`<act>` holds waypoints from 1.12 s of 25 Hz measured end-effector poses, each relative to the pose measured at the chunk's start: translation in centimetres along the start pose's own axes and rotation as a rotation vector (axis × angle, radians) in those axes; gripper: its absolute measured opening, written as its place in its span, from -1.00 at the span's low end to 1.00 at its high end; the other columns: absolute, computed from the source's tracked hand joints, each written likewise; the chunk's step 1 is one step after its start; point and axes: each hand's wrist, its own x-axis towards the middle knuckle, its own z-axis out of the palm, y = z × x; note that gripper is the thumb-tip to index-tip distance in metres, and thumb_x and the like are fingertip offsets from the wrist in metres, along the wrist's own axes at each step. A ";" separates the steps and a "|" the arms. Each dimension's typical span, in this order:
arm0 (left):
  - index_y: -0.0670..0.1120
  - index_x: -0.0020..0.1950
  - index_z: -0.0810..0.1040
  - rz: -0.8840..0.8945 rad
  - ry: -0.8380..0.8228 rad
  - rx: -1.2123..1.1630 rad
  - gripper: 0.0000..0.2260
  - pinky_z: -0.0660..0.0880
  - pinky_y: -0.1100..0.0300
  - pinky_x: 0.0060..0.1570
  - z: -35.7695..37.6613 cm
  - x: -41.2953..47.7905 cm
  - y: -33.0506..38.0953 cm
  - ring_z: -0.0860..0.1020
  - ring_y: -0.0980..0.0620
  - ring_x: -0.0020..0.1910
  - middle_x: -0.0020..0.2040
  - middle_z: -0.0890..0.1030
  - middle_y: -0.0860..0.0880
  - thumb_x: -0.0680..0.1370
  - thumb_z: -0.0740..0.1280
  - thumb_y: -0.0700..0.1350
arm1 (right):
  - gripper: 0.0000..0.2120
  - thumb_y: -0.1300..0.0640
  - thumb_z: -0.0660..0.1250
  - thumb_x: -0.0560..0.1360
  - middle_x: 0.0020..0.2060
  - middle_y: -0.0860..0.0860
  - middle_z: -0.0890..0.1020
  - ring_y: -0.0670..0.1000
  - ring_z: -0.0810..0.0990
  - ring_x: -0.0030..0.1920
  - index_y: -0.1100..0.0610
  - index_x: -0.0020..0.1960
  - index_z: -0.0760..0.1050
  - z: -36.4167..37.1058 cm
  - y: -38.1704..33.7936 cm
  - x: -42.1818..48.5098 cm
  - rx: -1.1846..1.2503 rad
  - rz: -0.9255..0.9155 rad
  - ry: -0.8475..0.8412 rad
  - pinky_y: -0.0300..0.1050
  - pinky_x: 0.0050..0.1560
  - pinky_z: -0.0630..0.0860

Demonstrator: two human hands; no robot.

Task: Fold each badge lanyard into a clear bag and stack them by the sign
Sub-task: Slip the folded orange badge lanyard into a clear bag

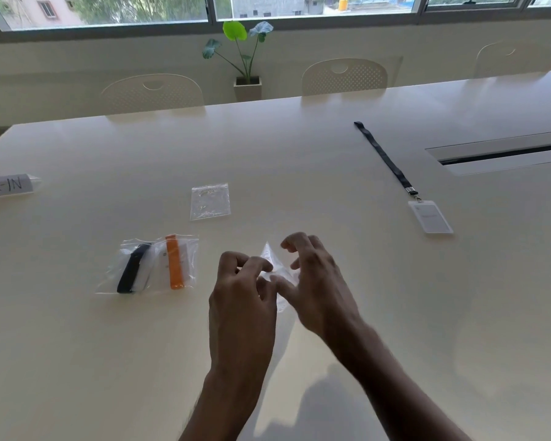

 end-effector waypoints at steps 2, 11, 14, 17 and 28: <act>-0.10 0.14 0.72 -0.010 0.007 0.008 -0.78 0.65 0.23 -0.07 -0.1 0.7 -0.5 0.56 0.16 -0.21 0.02 0.56 0.01 0.53 0.50 -0.29 | -0.55 0.00 0.54 0.50 0.18 -0.11 0.57 -0.11 0.62 0.01 -0.02 0.31 0.48 -1.9 1.2 0.3 0.068 0.039 -0.002 -0.08 0.05 0.64; -0.16 0.19 0.73 -0.005 -0.059 0.110 -0.80 0.60 0.27 -0.01 1.6 2.7 -2.4 0.57 0.11 -0.21 -0.01 0.56 -0.03 0.58 0.45 -0.27 | -0.64 -0.02 0.46 0.58 0.21 0.03 0.69 0.00 0.68 0.10 0.01 0.35 0.58 -3.7 7.7 2.6 -0.203 0.200 -0.075 -0.01 0.12 0.66; -0.18 0.20 0.73 -0.023 -0.089 0.114 -0.79 0.61 0.28 0.02 2.3 2.6 -2.5 0.61 0.08 -0.17 0.02 0.59 -0.07 0.58 0.46 -0.26 | -0.54 -0.06 0.46 0.57 0.28 0.04 0.64 0.03 0.66 0.19 -0.03 0.44 0.51 -2.3 7.8 4.1 -0.266 0.112 -0.149 0.03 0.19 0.63; -0.19 0.21 0.72 -0.048 -0.108 0.102 -0.78 0.67 0.18 0.08 2.7 2.6 -2.6 0.68 0.02 -0.09 0.07 0.61 -0.10 0.57 0.46 -0.25 | -0.39 -0.16 0.49 0.52 0.33 0.04 0.61 0.09 0.61 0.28 -0.06 0.50 0.42 -1.0 8.1 6.3 -0.356 0.157 -0.280 0.09 0.24 0.61; -0.18 0.21 0.72 -0.063 -0.113 0.075 -0.78 0.59 0.32 0.06 3.6 2.8 -3.8 0.64 0.07 -0.11 0.07 0.62 -0.09 0.57 0.46 -0.26 | -0.58 0.06 0.55 0.52 0.14 0.15 0.68 0.15 0.70 0.09 0.24 0.28 0.57 0.1 9.0 9.6 -0.046 0.420 -0.478 0.10 0.21 0.66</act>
